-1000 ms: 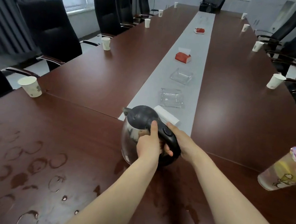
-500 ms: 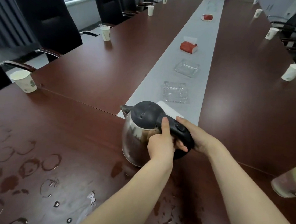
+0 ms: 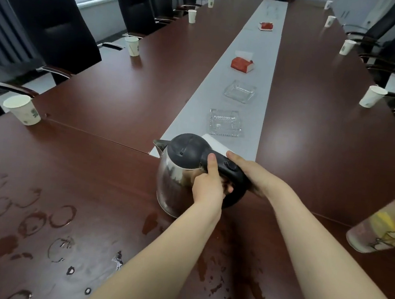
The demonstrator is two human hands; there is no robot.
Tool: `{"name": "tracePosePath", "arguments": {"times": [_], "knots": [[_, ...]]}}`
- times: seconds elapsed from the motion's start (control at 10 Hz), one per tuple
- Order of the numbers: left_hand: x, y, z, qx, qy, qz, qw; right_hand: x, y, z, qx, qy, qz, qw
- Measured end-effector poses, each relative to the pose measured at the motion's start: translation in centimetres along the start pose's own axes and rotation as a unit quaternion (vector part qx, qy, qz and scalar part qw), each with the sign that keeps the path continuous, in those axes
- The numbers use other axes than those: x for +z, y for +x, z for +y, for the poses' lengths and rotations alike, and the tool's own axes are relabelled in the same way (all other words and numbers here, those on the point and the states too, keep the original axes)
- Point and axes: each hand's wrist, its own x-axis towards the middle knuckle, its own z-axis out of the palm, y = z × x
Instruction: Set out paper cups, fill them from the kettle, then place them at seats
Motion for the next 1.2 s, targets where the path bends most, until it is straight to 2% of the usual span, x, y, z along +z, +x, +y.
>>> {"name": "tracePosePath", "arguments": {"times": [0.2, 0.4, 0.7, 0.9, 1.2], "knots": [[-0.2, -1.0, 1.6, -0.049, 0.044, -0.03, 0.997, 0.0, -1.1, -1.0, 0.038, -0.109, 0.067, 0.991], [-1.5, -3.8, 3.6, -0.091, 0.108, -0.098, 0.985, 0.7, -3.6, -3.4, 0.069, -0.224, 0.111, 0.966], [-5.2, -8.1, 6.2, -0.087, 0.175, -0.167, 0.966, 3.1, -8.3, -5.1, 0.018, -0.313, 0.177, 0.933], [-9.8, -10.7, 8.3, -0.039, 0.249, -0.188, 0.949, 7.4, -12.4, -6.7, 0.008, -0.249, 0.211, 0.945], [-21.6, -15.2, 10.8, 0.143, 0.218, -0.232, 0.937, 19.8, -20.4, -6.6, -0.066, -0.092, 0.287, 0.951]]}}
